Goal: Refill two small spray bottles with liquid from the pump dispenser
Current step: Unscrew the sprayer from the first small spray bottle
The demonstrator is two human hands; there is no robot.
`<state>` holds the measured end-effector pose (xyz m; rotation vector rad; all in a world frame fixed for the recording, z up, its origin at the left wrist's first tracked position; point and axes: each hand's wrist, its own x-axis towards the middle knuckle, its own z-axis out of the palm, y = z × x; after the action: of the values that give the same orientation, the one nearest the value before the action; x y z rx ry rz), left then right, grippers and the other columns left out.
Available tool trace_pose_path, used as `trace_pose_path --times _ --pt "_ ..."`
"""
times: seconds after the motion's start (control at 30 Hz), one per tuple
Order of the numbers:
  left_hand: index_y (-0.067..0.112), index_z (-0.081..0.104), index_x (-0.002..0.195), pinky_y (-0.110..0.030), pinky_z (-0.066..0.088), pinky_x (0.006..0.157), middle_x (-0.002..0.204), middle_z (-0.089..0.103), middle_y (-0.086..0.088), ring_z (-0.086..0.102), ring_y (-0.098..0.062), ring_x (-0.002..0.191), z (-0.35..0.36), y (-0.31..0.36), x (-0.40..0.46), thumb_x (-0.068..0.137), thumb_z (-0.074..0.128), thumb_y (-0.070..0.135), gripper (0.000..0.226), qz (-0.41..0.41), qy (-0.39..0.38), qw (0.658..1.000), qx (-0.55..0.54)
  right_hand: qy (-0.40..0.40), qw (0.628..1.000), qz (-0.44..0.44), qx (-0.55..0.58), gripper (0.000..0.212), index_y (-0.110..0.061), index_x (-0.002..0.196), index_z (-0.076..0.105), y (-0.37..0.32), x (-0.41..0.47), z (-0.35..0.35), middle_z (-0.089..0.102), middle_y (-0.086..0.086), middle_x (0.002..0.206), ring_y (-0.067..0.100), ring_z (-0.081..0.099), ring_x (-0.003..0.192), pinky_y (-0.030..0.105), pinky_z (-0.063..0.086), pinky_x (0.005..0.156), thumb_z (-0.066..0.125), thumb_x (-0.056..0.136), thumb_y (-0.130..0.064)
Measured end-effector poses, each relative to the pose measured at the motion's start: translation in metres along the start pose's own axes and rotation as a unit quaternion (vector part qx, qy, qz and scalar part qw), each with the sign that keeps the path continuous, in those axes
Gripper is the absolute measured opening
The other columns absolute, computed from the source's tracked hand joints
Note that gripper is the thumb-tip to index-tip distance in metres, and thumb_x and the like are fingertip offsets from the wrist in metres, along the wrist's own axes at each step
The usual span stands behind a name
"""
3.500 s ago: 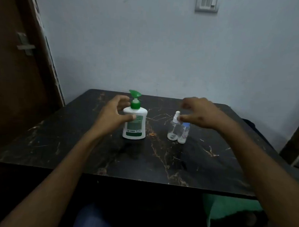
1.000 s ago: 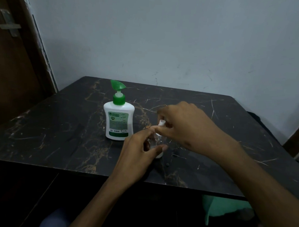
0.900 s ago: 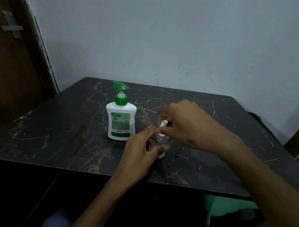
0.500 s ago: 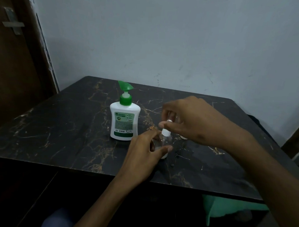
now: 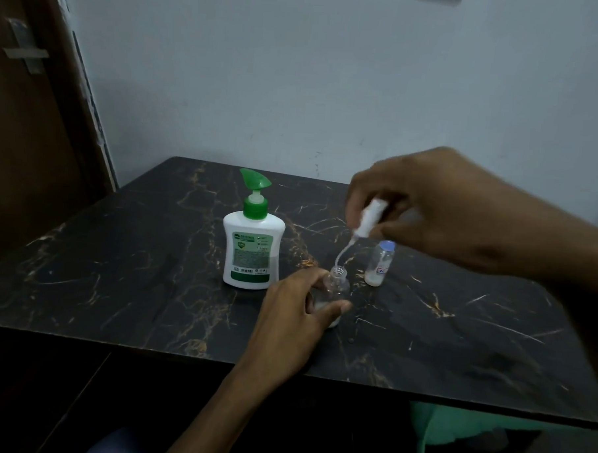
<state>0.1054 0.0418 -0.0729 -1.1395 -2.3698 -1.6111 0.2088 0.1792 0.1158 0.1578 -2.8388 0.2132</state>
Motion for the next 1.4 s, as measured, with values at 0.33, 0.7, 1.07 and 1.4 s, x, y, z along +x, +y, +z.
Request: trace_pose_path --times 0.33,0.7,1.07,1.4 --pt "0.034 0.071 0.098 -0.009 0.039 0.060 0.079 0.065 0.025 0.058 0.002 0.067 0.000 0.003 -0.002 0.083 0.082 0.035 0.019 0.003 0.003 1.000 -0.008 0.288 0.939 0.168 0.081 0.026 -0.030 0.097 0.067 0.037 -0.054 0.088 0.070 -0.017 0.086 -0.006 0.066 0.074 0.017 0.055 0.067 0.082 0.085 -0.013" --pt "0.037 0.070 0.102 -0.005 0.039 0.063 0.079 0.065 0.033 0.059 0.009 0.071 0.001 0.003 -0.001 0.085 0.083 0.030 0.022 0.009 0.003 1.000 -0.002 0.199 0.960 0.194 -0.029 0.029 -0.022 0.091 0.041 0.048 -0.025 0.192 0.060 0.003 0.088 0.019 0.050 0.065 0.025 0.033 0.053 0.070 0.095 -0.016" --pt "0.033 0.071 0.103 -0.004 0.038 0.061 0.076 0.064 0.025 0.058 0.010 0.070 0.002 0.002 -0.001 0.084 0.083 0.032 0.022 0.018 0.014 1.000 0.007 0.184 0.955 0.214 -0.091 0.023 -0.016 0.096 0.054 0.052 -0.026 0.186 0.058 0.004 0.089 0.017 0.053 0.070 0.030 0.042 0.057 0.076 0.090 -0.023" --pt "0.033 0.067 0.120 -0.011 0.041 0.067 0.088 0.065 0.018 0.053 0.004 0.069 0.006 0.000 -0.001 0.080 0.082 0.046 0.044 -0.010 0.025 0.998 0.049 0.244 0.957 0.158 0.008 0.012 -0.026 0.087 0.063 0.013 -0.036 0.120 0.060 -0.014 0.083 0.000 0.057 0.070 0.016 0.043 0.061 0.072 0.093 -0.029"
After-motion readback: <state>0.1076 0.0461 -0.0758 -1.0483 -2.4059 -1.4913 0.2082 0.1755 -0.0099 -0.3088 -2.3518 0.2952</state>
